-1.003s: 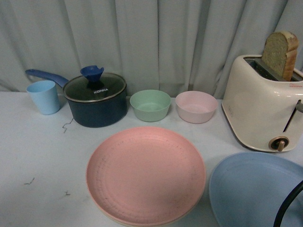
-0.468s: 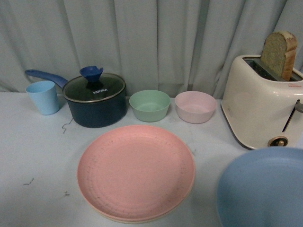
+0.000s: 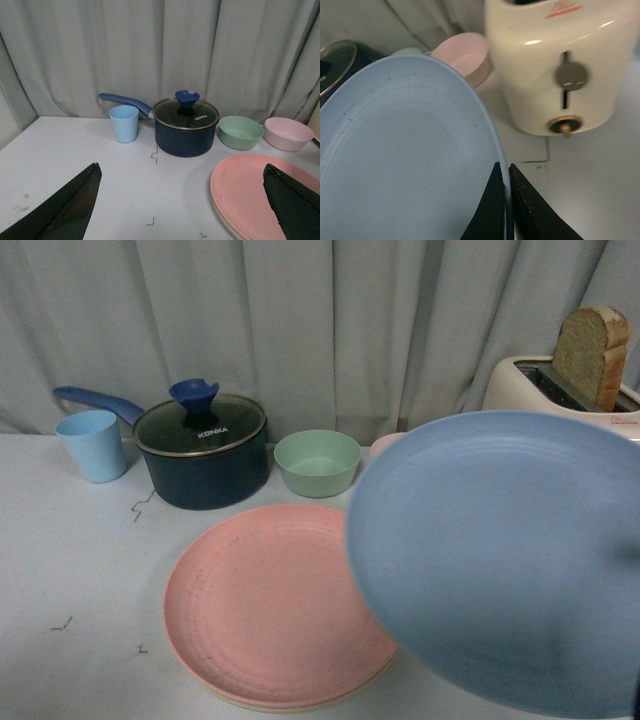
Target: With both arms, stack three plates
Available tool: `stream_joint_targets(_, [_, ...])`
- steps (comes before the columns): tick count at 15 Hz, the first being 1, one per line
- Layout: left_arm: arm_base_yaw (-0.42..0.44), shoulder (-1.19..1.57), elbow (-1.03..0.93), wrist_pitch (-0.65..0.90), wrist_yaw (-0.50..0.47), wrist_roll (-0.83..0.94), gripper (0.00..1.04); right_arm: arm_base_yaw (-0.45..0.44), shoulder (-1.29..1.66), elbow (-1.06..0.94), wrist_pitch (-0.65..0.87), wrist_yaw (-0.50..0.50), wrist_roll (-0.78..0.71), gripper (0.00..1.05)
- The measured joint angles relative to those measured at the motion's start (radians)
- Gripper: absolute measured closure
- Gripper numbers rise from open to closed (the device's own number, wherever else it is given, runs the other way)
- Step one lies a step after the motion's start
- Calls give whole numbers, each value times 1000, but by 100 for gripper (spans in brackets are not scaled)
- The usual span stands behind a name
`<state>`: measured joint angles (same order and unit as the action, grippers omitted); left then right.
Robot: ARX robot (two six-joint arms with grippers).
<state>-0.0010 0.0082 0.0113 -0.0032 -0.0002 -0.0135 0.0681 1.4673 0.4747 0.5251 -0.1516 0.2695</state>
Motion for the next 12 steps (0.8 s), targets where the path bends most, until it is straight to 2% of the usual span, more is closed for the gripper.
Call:
stream_joint_targets(5, [0,0,0,0,0,0,7,235,185,158,-42,125,89,102])
stream_joint_targets(12, [0,0,0,0,0,0,7,307,365,314,-120,206,159,102])
